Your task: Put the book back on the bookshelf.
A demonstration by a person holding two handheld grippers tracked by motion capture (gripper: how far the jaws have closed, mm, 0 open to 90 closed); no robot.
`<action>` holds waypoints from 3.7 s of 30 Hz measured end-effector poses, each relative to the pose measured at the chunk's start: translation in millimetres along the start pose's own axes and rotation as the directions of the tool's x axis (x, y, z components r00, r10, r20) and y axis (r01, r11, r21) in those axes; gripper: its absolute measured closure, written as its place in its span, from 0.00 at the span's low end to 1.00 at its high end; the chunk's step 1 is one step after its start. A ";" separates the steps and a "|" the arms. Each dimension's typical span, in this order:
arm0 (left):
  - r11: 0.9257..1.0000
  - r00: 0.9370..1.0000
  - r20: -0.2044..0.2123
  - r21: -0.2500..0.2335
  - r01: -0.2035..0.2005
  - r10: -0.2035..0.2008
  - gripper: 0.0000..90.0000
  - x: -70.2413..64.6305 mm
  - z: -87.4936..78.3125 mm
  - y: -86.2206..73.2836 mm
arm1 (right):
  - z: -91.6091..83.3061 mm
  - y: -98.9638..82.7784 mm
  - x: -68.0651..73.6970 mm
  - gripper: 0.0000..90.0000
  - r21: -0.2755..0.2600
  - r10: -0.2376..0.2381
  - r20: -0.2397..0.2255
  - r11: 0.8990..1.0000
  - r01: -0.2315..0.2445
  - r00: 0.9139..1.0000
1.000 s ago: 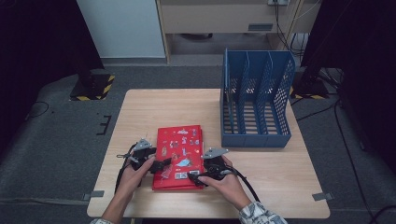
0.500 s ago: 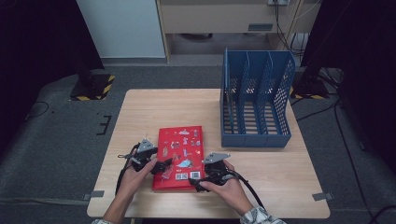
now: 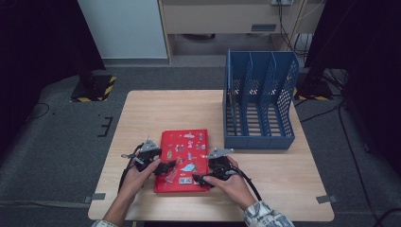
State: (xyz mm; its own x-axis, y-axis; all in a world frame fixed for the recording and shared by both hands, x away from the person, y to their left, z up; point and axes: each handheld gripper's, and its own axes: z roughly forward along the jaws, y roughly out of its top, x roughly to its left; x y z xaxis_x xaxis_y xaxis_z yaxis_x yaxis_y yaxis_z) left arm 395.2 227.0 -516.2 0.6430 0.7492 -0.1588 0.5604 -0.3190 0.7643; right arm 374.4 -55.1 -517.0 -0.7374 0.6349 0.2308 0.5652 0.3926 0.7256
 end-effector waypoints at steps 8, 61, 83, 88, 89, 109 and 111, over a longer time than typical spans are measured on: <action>1.000 1.000 0.000 -0.010 -0.012 0.012 0.04 1.4 6.4 1.8 | 16.1 10.0 -19.1 0.04 0.004 0.089 -0.055 0.996 -0.089 0.995; 0.999 0.999 -0.013 -0.029 0.035 -0.035 0.07 9.0 -3.9 -7.2 | 0.3 18.6 -14.5 0.11 -0.012 0.051 0.019 0.999 -0.050 0.999; 0.994 0.993 0.056 -0.001 0.106 -0.106 0.02 32.3 -3.0 -10.8 | 19.0 31.2 -8.6 0.19 -0.012 -0.008 -0.008 1.000 0.008 1.000; 0.989 0.984 0.103 0.005 0.147 -0.147 0.00 38.4 1.4 -13.0 | 24.0 32.3 -3.9 0.12 -0.009 -0.027 0.015 1.000 0.027 1.000; 0.989 0.983 0.111 0.004 0.150 -0.150 0.00 39.2 2.3 -13.2 | 24.5 32.4 -3.4 0.12 -0.010 -0.030 0.022 1.000 0.030 0.999; 0.988 0.985 0.072 -0.009 0.156 -0.155 0.16 34.2 -11.6 1.4 | 26.0 31.6 -3.9 0.13 -0.030 -0.023 0.026 0.999 0.024 0.999; 0.988 0.985 0.073 0.002 0.157 -0.157 0.16 34.1 -11.8 1.9 | 25.9 31.5 -4.1 0.13 -0.030 -0.022 0.024 0.999 0.023 0.999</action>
State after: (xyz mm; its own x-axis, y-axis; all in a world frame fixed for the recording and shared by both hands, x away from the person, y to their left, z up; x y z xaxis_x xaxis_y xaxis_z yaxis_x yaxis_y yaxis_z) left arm 412.1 258.7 -512.8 0.5834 0.7456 -0.3220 0.6555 -0.1982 0.7287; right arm 404.8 -28.1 -511.9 -0.7407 0.6417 0.1989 0.5365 0.3868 0.7501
